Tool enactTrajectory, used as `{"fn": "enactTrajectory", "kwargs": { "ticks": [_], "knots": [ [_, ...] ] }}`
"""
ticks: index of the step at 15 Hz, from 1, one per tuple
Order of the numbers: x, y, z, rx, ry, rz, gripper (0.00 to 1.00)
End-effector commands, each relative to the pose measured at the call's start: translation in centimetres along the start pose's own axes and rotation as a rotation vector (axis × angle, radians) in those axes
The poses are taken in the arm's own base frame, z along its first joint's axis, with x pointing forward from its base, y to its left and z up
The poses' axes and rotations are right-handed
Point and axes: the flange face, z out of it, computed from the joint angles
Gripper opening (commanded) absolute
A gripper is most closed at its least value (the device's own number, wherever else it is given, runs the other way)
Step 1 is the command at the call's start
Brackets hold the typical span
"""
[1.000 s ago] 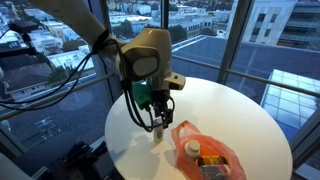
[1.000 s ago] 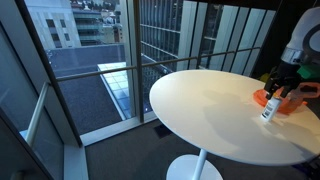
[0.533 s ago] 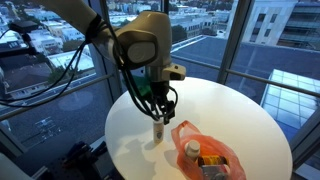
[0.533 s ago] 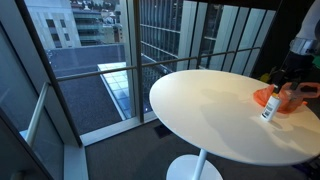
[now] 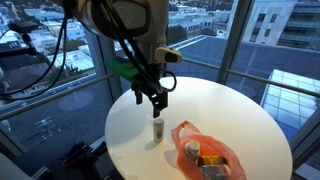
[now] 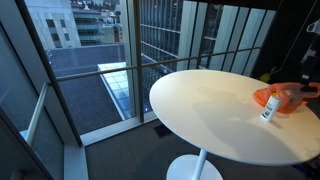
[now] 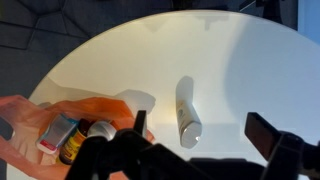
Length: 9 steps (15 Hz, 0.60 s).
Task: Remove the roll on stick from the plastic bag and put it on the table
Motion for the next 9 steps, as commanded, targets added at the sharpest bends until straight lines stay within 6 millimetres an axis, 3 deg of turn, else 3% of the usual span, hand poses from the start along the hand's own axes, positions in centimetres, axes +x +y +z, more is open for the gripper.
{"fn": "enactTrajectory", "kwargs": {
  "ticks": [1,3,4,9],
  "knots": [
    [-1.6,0.6,-2.5,0.021,-0.011,-0.04,1.0],
    [-1.9,0.8,-3.0,0.028,-0.019,-0.035,1.0],
    [-1.6,0.3,-1.9,0.01,-0.013,-0.02,1.0],
    [-1.6,0.3,-1.6,0.011,-0.022,-0.021,1.0]
  ]
}}
